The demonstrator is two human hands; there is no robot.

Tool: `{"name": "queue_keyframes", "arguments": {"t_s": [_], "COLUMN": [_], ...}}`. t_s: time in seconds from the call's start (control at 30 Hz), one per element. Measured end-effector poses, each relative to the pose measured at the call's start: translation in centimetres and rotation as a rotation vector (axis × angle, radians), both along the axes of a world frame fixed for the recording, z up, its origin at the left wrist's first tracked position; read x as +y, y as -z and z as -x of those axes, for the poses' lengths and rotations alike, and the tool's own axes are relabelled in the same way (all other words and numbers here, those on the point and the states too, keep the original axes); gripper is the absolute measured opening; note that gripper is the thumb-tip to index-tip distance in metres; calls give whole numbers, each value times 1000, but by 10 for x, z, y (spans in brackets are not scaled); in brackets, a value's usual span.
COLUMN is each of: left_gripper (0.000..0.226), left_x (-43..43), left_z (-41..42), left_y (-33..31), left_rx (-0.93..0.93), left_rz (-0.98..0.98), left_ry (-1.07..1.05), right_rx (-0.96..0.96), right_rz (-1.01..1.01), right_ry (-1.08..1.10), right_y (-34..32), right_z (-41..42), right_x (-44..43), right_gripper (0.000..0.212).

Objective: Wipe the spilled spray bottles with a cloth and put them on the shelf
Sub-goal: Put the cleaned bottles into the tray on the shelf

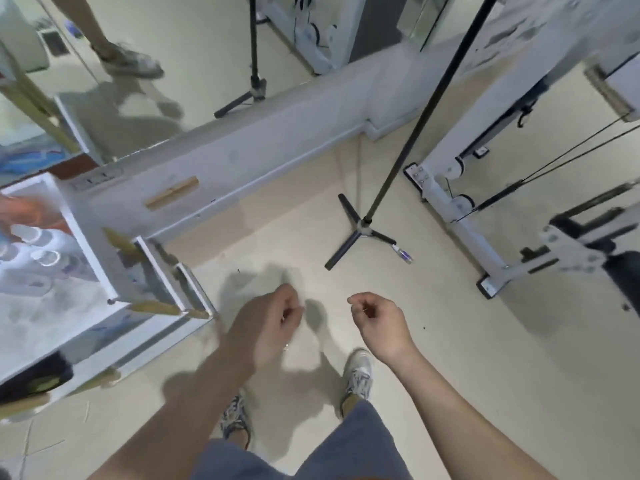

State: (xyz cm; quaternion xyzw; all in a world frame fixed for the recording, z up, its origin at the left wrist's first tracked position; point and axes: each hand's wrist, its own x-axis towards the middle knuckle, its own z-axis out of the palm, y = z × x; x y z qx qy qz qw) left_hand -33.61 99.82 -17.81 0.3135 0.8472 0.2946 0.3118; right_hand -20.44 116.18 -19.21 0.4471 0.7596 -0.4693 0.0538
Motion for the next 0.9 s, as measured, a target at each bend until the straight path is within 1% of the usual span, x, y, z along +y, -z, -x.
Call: {"name": "queue_keyframes", "arguments": {"t_s": [0.13, 0.2, 0.27, 0.4, 0.5, 0.6, 0.67, 0.77, 0.83, 0.9], "left_gripper": [15, 12, 22, 37, 40, 41, 40, 42, 44, 45], "left_x": [65, 102, 139, 209, 263, 318, 350, 383, 396, 407], "left_z": [-36, -57, -73, -100, -106, -106, -102, -99, -97, -94], "left_y": [42, 74, 111, 206, 292, 395, 470, 570, 624, 663], "left_rx": [4, 29, 35, 98, 109, 117, 150, 176, 169, 184], "left_rz": [61, 94, 132, 160, 161, 151, 151, 166, 125, 68], "left_ry": [43, 41, 23, 146, 173, 233, 311, 397, 391, 363], "right_rx": [-68, -118, -185, -251, -285, -333, -359, -403, -415, -400], "right_rz": [26, 58, 55, 2, -29, -56, -110, -260, -385, -450], "right_ry": [-30, -97, -184, -311, -331, -237, -178, -244, -309, -276], "right_y": [37, 68, 102, 179, 267, 382, 461, 572, 635, 683], "right_z": [-37, -53, -67, -94, -106, -113, -109, -95, -80, -65], "right_x": [69, 111, 151, 227, 277, 325, 359, 419, 456, 485], "right_gripper": [21, 28, 36, 53, 60, 64, 64, 65, 65, 63]}}
